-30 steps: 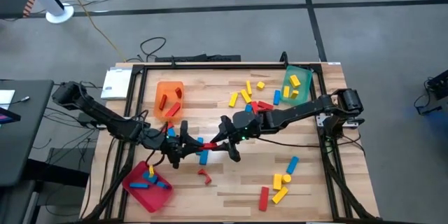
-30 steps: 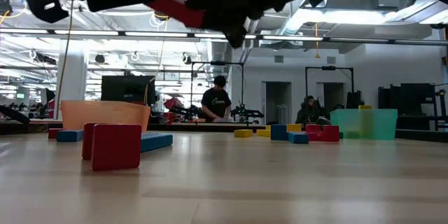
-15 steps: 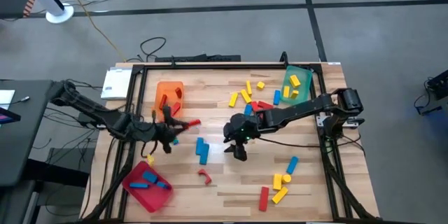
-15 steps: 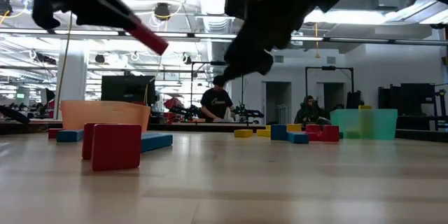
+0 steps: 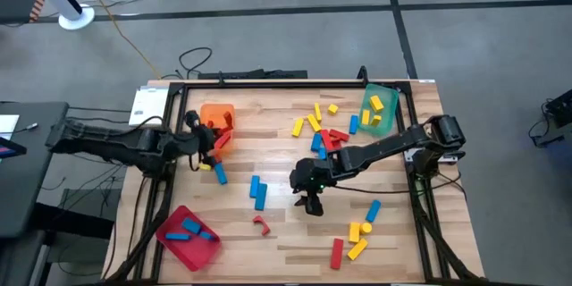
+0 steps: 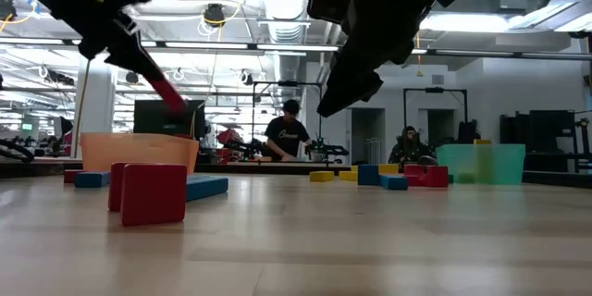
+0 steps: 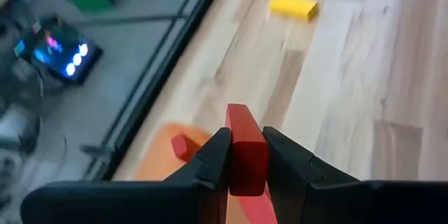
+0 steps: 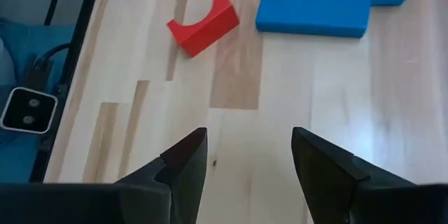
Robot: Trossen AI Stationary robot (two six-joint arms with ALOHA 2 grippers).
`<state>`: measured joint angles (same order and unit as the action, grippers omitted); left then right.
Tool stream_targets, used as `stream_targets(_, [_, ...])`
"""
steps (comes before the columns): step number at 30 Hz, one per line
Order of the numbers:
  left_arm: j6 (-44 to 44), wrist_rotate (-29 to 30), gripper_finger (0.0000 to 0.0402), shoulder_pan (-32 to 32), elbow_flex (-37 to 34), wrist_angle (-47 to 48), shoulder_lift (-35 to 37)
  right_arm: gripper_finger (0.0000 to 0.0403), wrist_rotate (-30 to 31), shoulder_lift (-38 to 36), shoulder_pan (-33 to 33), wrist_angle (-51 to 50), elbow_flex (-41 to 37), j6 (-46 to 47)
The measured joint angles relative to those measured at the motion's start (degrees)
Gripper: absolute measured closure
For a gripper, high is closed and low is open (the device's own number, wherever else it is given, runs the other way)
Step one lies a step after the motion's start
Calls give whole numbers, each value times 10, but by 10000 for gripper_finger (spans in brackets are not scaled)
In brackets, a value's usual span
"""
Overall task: Sort blocks
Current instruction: Put the red wooden block into the orange bin
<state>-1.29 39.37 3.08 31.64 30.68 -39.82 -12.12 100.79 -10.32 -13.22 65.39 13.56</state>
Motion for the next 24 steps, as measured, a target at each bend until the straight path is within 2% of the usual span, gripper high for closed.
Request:
stream_targets(7, [58, -74, 338, -87, 0, 28, -31, 179, 0, 0, -16, 0, 0, 0])
stream_targets(12, [84, -105, 338, -122, 0, 36, -60, 179, 0, 0, -22, -1, 0, 0])
stream_targets(16, [99, -122, 333, -141, 0, 42, -85, 179, 0, 0, -30, -5, 0, 0])
stream_targets(24, [115, -123, 294, -153, 0, 44, -119, 179, 0, 0, -59, -41, 0, -9])
